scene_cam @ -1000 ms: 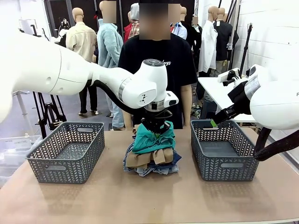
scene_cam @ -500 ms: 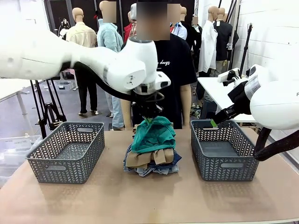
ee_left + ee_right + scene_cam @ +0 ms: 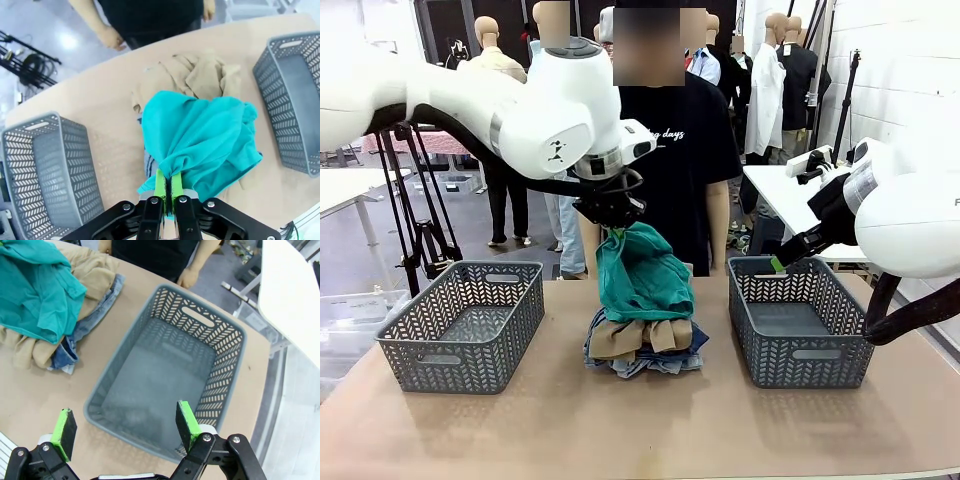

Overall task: Sort the tops and bottoms.
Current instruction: Lift clothes from the center of the table with your left hand.

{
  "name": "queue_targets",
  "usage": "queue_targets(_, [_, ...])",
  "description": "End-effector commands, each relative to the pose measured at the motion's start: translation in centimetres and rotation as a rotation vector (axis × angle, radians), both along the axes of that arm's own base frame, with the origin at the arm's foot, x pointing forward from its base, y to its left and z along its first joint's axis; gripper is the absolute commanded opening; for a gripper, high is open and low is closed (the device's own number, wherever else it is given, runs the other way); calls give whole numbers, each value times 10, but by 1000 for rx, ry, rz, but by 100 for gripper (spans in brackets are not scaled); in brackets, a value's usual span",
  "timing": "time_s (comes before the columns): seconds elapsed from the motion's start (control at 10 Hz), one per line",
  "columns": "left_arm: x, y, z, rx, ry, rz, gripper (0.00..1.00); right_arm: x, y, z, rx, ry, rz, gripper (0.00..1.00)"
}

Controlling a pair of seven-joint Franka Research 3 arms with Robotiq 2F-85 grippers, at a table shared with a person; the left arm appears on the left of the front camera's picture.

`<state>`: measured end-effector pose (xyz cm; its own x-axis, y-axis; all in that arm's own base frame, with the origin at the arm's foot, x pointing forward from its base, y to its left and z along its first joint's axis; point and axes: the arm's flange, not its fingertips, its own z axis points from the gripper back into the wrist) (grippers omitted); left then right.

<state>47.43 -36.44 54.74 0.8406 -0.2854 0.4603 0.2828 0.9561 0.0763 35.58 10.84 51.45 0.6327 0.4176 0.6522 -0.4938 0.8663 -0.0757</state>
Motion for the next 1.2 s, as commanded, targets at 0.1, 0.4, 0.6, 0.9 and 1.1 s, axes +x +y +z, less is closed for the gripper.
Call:
queue_targets(0.1, [0, 0, 0, 0, 0, 0, 0, 2, 0, -2, 7, 3, 5, 100])
queue_targets(0.4, [-3, 12, 67, 27, -179, 55, 0, 2, 0, -2, 7, 3, 5, 100])
queue_targets(0.6, [-2, 26, 104, 5, -233, 107, 0, 2, 0, -2, 7, 3, 5, 100])
queue_targets(0.9, [-1, 34, 123, -37, -275, 122, 0, 2, 0, -2, 7, 3, 5, 100])
queue_targets(1.1, [-11, 28, 134, -52, -304, 92, 0, 2, 0, -2, 7, 3, 5, 100])
